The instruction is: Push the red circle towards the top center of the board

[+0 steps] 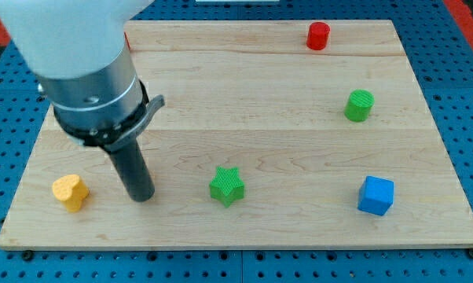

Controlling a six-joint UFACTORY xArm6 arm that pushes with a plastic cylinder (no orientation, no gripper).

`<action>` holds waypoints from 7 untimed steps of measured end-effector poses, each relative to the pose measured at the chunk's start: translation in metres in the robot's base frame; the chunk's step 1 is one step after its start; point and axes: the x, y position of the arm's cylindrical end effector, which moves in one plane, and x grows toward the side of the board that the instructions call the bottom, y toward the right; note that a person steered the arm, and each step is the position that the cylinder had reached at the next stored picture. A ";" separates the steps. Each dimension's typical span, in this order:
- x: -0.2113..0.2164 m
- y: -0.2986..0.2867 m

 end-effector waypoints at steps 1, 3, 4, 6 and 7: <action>-0.029 0.005; -0.054 0.047; -0.088 0.158; -0.175 0.244; -0.204 0.274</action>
